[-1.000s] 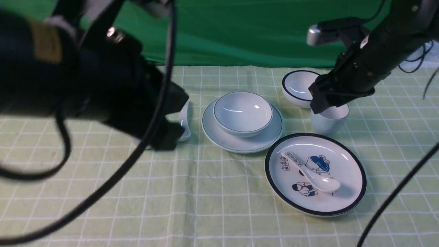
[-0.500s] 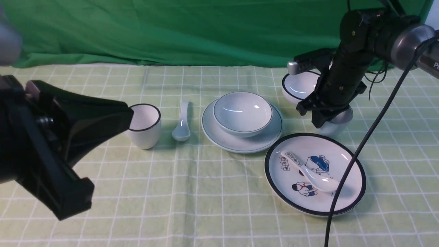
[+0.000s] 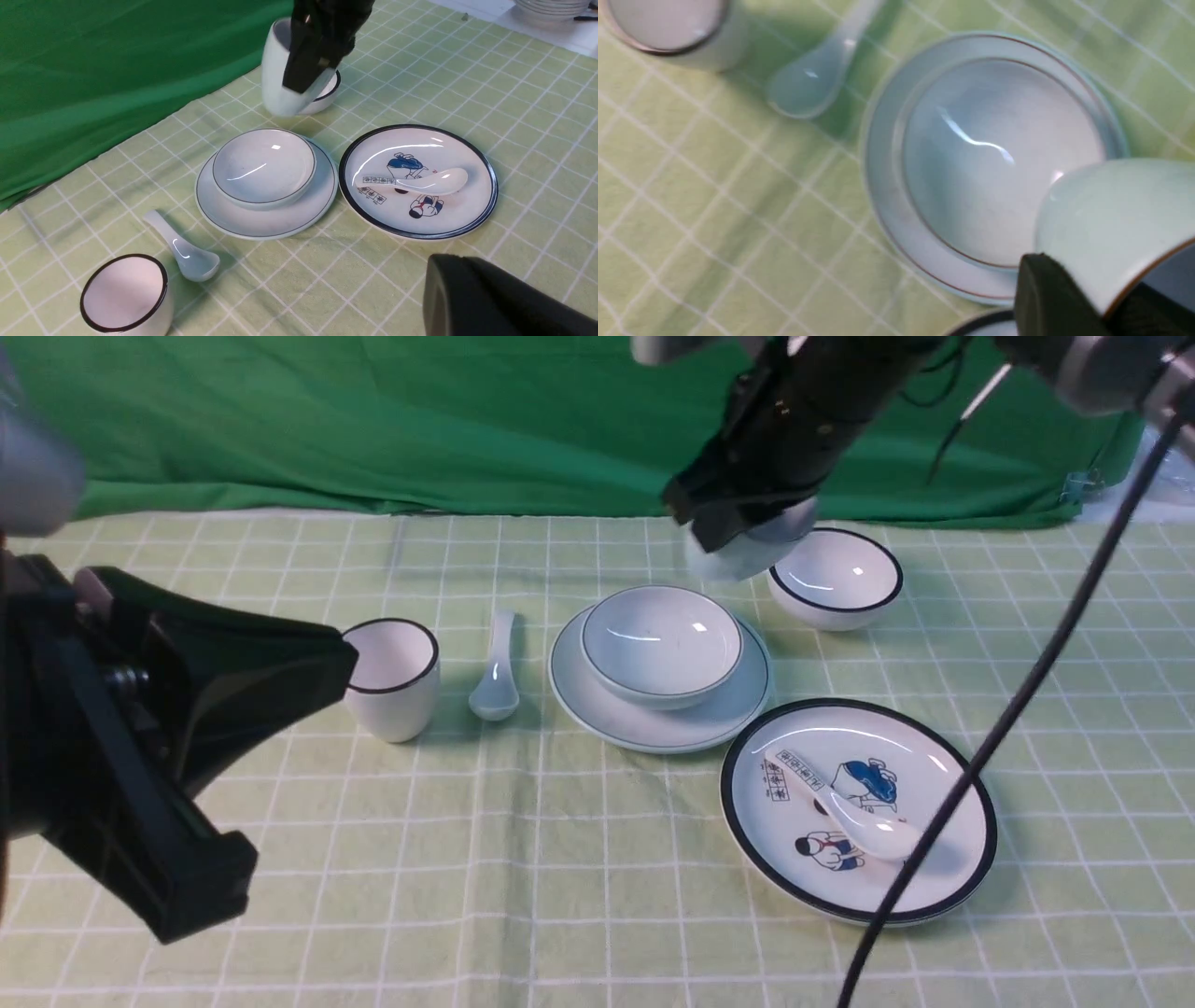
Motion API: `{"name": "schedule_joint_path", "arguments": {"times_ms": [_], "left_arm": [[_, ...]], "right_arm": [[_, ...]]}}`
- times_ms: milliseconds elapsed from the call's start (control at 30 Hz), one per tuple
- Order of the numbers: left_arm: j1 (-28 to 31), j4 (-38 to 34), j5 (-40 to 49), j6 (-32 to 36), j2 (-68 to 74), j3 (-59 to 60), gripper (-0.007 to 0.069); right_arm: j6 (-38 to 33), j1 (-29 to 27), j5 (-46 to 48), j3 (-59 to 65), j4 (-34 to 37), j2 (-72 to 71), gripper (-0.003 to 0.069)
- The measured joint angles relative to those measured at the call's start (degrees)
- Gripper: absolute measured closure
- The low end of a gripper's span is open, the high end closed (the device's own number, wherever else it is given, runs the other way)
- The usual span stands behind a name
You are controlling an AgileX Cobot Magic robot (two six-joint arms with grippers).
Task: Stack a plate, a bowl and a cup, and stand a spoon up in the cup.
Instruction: Use the right arm to put the blue teacup into the blue rice bowl in the middle
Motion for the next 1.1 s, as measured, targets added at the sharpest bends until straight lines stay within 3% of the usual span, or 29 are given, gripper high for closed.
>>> {"name": "schedule_joint_path", "arguments": {"times_ms": [167, 700, 833, 933, 1033, 1100], "left_arm": [[0.0, 0.11, -0.17, 0.0, 0.0, 0.0, 0.0619], [0.0, 0.11, -0.43, 0.39, 0.0, 0.0, 0.0619], [0.0, 0.11, -0.43, 0.39, 0.0, 0.0, 0.0619], [0.0, 0.63, -0.43, 0.32, 0.0, 0.0, 0.0619], [0.0, 1.76, -0.33, -2.15, 0.75, 0.0, 0.0619], [0.0, 2.62, -0.33, -4.54, 1.43, 0.0, 0.0619]], "right_arm": [[1.43, 2.06, -0.05, -1.81, -0.28, 8.33, 0.0577], [2.49, 2.06, -3.38, -2.68, -2.72, 12.81, 0.0557], [2.49, 2.06, -4.52, -2.84, -3.39, 13.08, 0.0471], [2.69, 2.06, -5.38, -3.3, -3.72, 13.08, 0.0315], [2.8, 2.06, -2.96, -5.1, -3.78, 12.94, 0.0209], [2.8, 2.06, -1.93, -5.9, -3.78, 12.5, 0.0183]]}}
